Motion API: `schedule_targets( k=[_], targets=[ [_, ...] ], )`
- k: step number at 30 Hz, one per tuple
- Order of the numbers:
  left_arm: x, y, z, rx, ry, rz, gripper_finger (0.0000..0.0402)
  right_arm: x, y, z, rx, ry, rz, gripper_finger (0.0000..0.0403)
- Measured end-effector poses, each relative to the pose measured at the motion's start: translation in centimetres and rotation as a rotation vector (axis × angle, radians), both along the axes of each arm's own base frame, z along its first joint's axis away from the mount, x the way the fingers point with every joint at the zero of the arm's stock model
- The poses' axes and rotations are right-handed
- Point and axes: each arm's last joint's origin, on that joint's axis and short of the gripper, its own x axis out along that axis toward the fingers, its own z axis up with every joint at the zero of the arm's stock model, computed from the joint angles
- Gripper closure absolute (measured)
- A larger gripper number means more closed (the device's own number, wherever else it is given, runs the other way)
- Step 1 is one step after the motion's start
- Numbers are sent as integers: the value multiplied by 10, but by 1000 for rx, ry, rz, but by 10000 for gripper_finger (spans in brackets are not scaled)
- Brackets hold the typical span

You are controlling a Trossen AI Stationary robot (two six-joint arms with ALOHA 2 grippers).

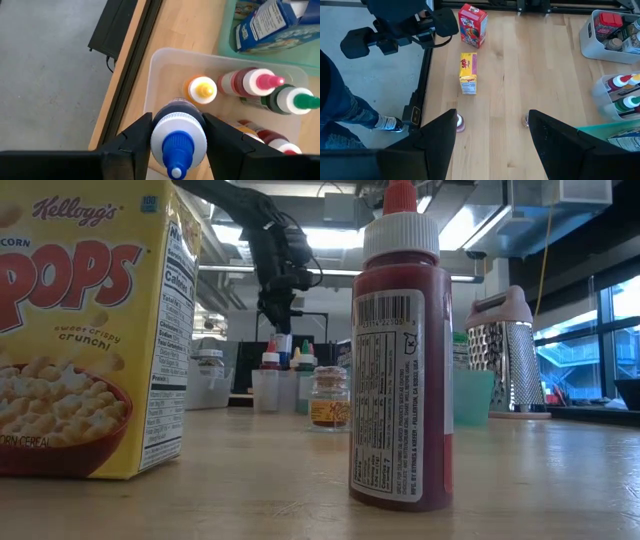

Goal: Pick & Place Kitchen Items
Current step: Put the blue food coloring bottle into the transparent bin

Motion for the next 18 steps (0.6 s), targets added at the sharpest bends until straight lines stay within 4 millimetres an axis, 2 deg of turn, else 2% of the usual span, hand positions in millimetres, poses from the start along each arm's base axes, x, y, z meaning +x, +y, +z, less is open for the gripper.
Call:
schedule_targets(
  k=[5, 18],
  targets=[
    [1, 1, -2, 6, -8, 0, 252, 0, 0, 0, 6, -6, -1, 153],
    [-1, 1, -32, -24, 17, 4, 252, 1, 0, 1, -13, -17, -14, 153]
  ],
)
